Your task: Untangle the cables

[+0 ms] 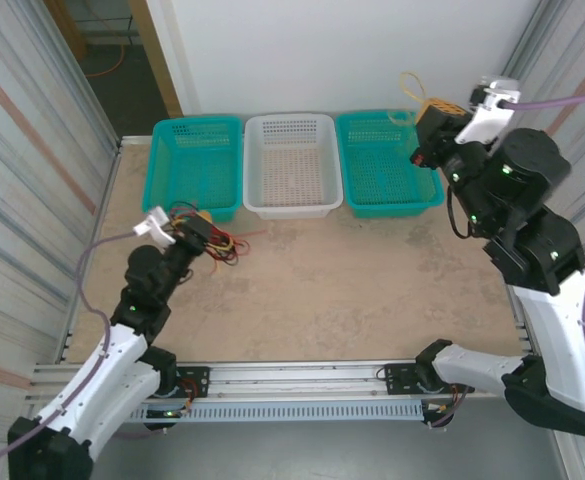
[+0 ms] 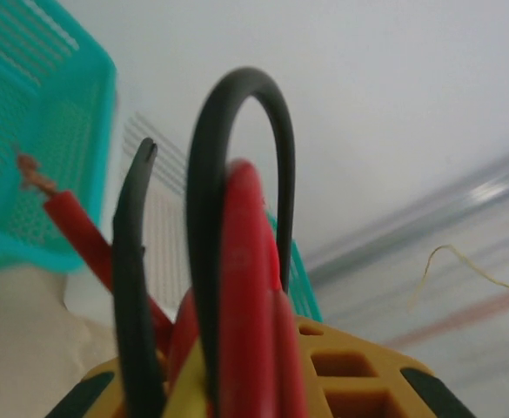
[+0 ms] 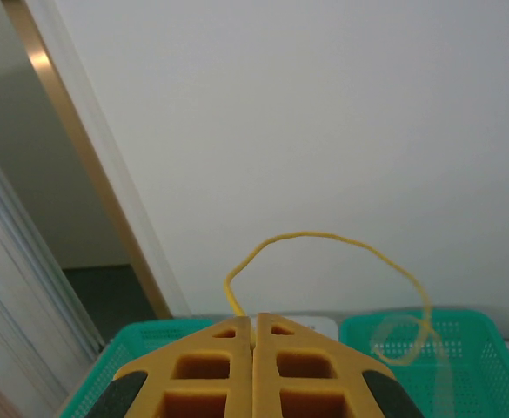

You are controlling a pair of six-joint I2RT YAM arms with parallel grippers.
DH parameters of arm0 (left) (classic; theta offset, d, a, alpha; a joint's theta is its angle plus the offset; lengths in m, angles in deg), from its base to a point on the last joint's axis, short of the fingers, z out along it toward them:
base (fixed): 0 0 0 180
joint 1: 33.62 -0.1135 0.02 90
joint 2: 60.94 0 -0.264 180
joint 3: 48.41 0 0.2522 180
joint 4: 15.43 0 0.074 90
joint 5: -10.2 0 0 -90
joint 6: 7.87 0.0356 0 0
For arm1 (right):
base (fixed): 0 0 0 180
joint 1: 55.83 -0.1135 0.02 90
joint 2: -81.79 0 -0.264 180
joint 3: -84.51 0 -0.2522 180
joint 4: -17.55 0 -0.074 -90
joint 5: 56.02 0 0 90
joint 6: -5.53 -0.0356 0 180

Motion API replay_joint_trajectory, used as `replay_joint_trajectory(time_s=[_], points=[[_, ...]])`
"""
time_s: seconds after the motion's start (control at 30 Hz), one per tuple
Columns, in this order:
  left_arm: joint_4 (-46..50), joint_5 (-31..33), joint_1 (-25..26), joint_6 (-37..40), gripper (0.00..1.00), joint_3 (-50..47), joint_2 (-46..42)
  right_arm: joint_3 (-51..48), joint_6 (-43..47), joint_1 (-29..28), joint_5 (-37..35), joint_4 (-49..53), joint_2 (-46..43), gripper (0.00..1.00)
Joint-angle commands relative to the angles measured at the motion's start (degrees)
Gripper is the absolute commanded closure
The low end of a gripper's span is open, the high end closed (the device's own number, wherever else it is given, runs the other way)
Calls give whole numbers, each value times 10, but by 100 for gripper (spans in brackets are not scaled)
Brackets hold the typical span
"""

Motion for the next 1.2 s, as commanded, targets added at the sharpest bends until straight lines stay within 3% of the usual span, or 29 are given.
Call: replay_joint_trajectory(time_s=[0.0, 0.13, 0.23, 0.33, 0.43, 0.7, 0.87, 0.93, 1.0, 1.1, 1.17], points=[[-61, 105, 91, -21, 100, -37, 20, -8, -25, 5, 29, 7, 0, 100], [-101, 176, 180, -41, 100, -38, 109, -21, -34, 7, 43, 7, -1, 100], [-82, 137, 199, -45, 96, 9, 183, -27, -36, 8, 54, 10, -3, 100], [58, 140, 235, -28, 40, 91, 230, -30, -41, 11, 65, 12, -1, 100], [166, 148, 259, -9, 2, 149, 258, -31, -43, 11, 81, 13, 4, 100], [404, 155, 259, 16, 1, 227, 246, -48, -40, 12, 125, 11, 8, 100], [527, 193, 252, 103, 6, 295, 183, -53, -37, 12, 196, 6, 14, 100], [508, 137, 220, 145, 15, 322, 145, -66, -39, 12, 230, -10, 12, 100], [440, 14, 165, 164, 20, 348, 115, -78, -47, 13, 258, -28, 13, 100], [370, -107, 111, 152, 18, 410, 125, -87, -63, 11, 290, -44, 22, 100], [367, -138, 106, 147, 13, 471, 155, -98, -72, 6, 304, -59, 28, 100]])
